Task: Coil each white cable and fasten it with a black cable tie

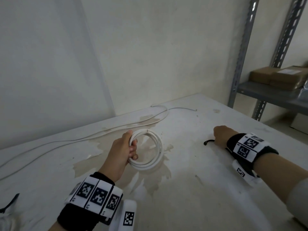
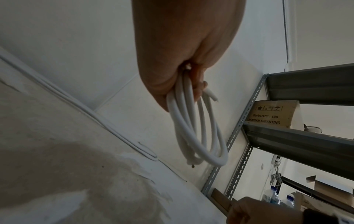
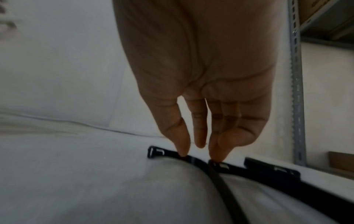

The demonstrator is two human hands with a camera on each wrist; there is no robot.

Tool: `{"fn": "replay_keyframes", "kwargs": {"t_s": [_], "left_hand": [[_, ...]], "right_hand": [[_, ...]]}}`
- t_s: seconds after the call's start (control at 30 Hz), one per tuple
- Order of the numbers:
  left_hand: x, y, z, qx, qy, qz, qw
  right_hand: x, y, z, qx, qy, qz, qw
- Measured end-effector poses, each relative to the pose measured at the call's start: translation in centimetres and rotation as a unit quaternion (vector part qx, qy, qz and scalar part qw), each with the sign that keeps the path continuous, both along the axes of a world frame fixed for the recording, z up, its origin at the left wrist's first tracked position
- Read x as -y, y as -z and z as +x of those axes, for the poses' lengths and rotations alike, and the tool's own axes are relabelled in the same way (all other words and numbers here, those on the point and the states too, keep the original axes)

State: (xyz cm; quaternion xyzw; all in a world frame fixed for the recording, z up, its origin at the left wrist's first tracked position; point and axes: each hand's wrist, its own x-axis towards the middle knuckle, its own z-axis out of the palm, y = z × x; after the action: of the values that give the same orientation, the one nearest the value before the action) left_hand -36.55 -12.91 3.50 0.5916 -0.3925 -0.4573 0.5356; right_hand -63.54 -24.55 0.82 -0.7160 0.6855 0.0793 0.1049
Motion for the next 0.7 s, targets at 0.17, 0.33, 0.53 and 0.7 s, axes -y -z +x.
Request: {"fn": "replay_keyframes", "kwargs": {"t_s": [0.17, 0.33, 0.53, 0.7], "left_hand": [[-0.2, -0.1, 0.5, -0.004, -0.002, -0.007, 1.000], [-0.4, 0.0, 1.0, -0.005, -0.007, -0.010, 1.000], [-0.4, 0.0, 2.1, -0.008, -0.028, -0.019, 0.999], [-0.7, 0.0, 3.0, 0.005, -0.054, -0.021, 0.998]], "right_hand": [[0.1, 0.1, 1.4, -0.024, -0.008, 0.003, 1.000], [0.3, 0.2, 3.4, 0.010, -0.024, -0.006, 1.000], [-1.2, -1.6, 6.6, 0.178, -0.041, -0.091, 0.979], [-5.6, -3.3, 11.7, 0.430, -0.127, -0.108, 0.887]]}}
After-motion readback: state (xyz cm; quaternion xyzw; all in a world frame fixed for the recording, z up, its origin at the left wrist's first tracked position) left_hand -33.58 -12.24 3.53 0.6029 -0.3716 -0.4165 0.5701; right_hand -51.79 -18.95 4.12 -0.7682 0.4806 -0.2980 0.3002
